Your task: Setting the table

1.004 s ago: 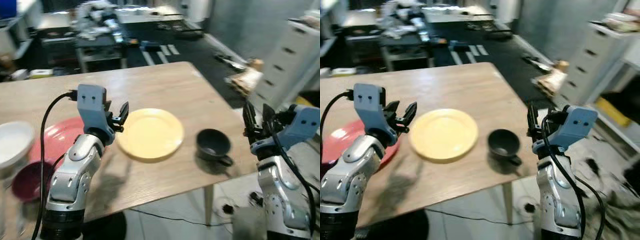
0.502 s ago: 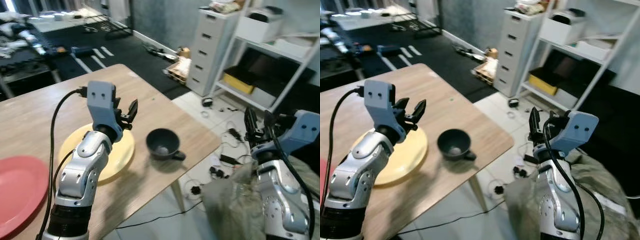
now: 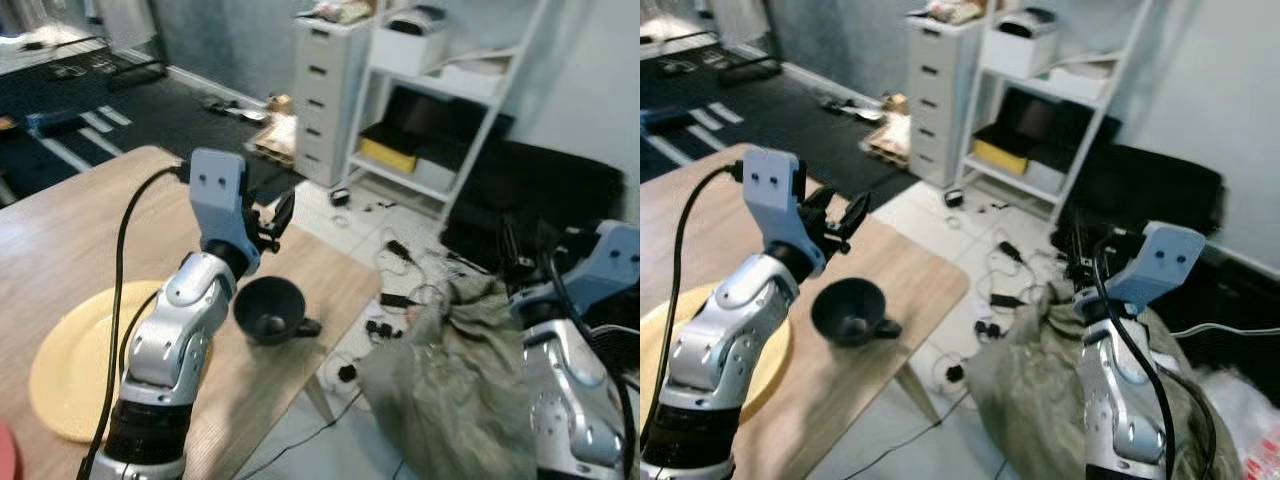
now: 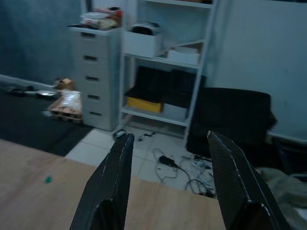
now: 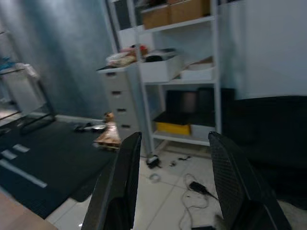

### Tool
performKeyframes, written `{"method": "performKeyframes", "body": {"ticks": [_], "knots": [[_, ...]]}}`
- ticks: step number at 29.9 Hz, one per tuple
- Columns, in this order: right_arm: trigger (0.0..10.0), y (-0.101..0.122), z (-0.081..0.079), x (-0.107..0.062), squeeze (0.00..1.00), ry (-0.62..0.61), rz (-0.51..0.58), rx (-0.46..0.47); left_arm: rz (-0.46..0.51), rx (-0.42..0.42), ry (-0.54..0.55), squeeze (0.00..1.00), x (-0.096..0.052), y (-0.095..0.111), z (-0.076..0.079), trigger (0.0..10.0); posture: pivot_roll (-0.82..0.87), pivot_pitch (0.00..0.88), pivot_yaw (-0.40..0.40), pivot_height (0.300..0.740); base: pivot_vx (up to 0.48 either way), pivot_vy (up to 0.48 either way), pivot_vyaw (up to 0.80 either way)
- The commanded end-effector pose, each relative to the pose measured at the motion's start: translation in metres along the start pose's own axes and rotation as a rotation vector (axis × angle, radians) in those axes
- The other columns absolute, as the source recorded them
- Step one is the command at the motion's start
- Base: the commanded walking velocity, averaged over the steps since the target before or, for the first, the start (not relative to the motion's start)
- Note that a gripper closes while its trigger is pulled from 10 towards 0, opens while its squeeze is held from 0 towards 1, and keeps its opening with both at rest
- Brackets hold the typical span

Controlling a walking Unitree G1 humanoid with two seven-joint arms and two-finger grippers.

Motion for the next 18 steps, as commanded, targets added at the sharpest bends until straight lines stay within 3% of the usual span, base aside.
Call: {"method": "performKeyframes", "body": {"ticks": [1,18], "knots": [[10.0,-0.0039,0.0040,-0.0019,0.00,-0.018,-0.013,-0.002,-0.018,0.004,-0.002,0.00,0.0001,-0.0059,0.0001,10.0,-0.08,0.015,0.074,0.740,0.000,0.000,-0.80],[10.0,-0.0060,0.0024,-0.0009,0.00,-0.008,-0.019,-0.004,-0.005,0.004,-0.027,0.00,0.0031,-0.0031,0.0058,10.0,-0.08,0.003,0.075,0.740,0.000,0.000,-0.80]]}}
Point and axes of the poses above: a point about 5 cm out from each wrist's last joint towards the gripper, its own x axis pointing out of the wrist towards the gripper, its own y axis along the axis of the wrist's last joint, z = x × y, the point moved 4 cm from there along x, pointing out of the wrist towards the gripper, and after that the axes turned 12 degrees about x, right-handed, at the moved point
